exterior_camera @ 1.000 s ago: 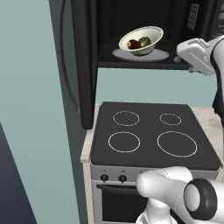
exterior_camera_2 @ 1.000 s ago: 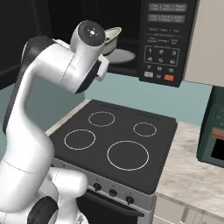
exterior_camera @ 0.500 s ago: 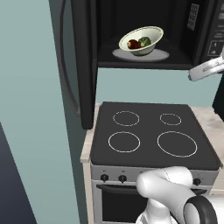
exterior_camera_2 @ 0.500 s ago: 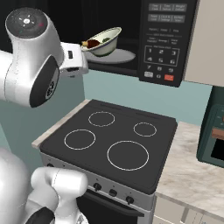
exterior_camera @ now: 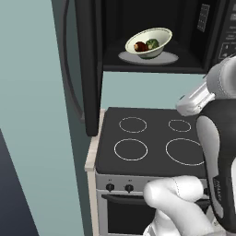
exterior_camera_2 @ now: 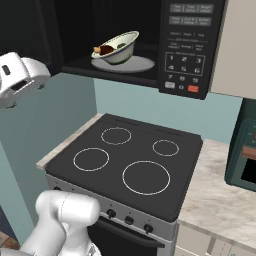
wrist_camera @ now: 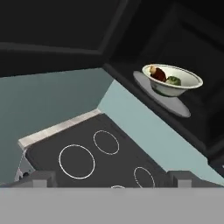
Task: Place the bowl containing the broccoli and steak in the microwave. Close the microwave door and press the start button to microwave the meal.
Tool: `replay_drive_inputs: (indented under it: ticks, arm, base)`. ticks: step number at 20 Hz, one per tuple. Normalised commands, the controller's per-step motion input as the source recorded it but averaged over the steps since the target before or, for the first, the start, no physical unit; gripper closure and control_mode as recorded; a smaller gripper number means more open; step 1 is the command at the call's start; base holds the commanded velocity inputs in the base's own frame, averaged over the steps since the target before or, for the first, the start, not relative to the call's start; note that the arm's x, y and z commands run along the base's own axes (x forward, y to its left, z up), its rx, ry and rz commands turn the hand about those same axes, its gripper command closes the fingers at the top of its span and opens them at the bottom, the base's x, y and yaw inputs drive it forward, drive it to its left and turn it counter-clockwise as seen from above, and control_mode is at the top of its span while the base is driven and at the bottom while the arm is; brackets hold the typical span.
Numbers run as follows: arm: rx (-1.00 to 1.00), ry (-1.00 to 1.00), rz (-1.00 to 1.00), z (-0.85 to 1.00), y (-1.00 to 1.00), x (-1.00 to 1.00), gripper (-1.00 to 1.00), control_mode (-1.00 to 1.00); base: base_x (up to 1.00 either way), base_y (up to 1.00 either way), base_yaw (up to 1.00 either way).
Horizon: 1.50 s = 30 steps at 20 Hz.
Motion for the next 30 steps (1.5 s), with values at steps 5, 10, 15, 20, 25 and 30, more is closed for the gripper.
replay_drive_inputs:
  ticks: [5, 10, 15, 20, 25, 30]
  arm:
    - [-0.33, -0.29, 0.03, 0.0, 0.59, -0.22, -1.0, -1.0]
    - [-0.28, -0.4, 0.0, 0.0, 0.55, -0.29, -1.0, -1.0]
    - [-0.27, -0.46, 0.0, 0.06, 0.7, -0.24, -1.0, -1.0]
    - [-0.21, -0.28, 0.0, 0.52, 0.68, -0.46, -1.0, -1.0]
    - [-0.21, -0.01, 0.0, 0.57, 0.76, -0.42, -1.0, -1.0]
    - [-0.2, 0.0, 0.0, 0.17, 0.85, -0.33, -1.0, -1.0]
  base:
    - [0.0, 0.0, 0.0]
    - [0.0, 0.0, 0.0]
    - [0.0, 0.0, 0.0]
    - [0.0, 0.0, 0.0]
    - [0.0, 0.0, 0.0]
    - [0.0, 0.0, 0.0]
